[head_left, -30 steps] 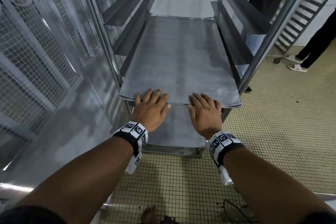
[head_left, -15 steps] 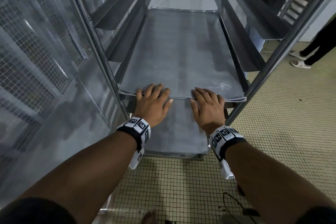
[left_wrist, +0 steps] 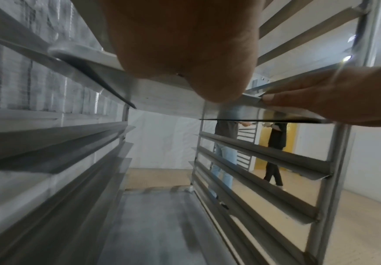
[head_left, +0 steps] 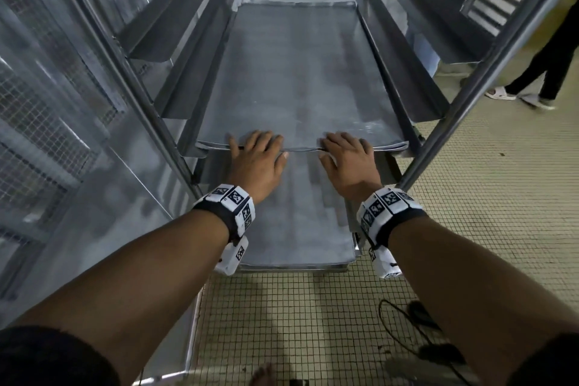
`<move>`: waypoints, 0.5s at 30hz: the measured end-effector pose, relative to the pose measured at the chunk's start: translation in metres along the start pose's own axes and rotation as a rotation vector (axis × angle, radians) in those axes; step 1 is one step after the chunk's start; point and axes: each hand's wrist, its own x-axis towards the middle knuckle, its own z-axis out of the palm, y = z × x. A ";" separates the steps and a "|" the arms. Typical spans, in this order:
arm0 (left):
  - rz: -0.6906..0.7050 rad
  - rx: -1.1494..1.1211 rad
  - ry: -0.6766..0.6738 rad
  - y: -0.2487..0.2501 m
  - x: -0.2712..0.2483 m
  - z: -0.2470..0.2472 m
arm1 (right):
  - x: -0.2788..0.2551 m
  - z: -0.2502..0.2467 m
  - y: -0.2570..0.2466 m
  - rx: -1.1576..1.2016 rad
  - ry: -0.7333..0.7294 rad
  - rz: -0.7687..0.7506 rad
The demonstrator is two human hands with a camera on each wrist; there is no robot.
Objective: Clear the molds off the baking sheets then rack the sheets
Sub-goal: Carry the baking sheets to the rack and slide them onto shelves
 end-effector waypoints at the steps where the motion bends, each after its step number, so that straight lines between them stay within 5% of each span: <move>1: 0.060 -0.017 0.081 0.006 -0.005 0.002 | -0.010 -0.001 -0.001 0.013 0.044 -0.012; 4: 0.225 -0.125 0.248 0.037 -0.020 0.011 | -0.058 -0.005 0.002 0.003 0.172 0.038; 7: 0.334 -0.264 0.218 0.083 -0.026 0.019 | -0.120 -0.021 0.021 -0.007 0.198 0.229; 15: 0.548 -0.558 -0.448 0.271 -0.068 0.034 | -0.342 -0.095 0.089 -0.120 0.159 0.914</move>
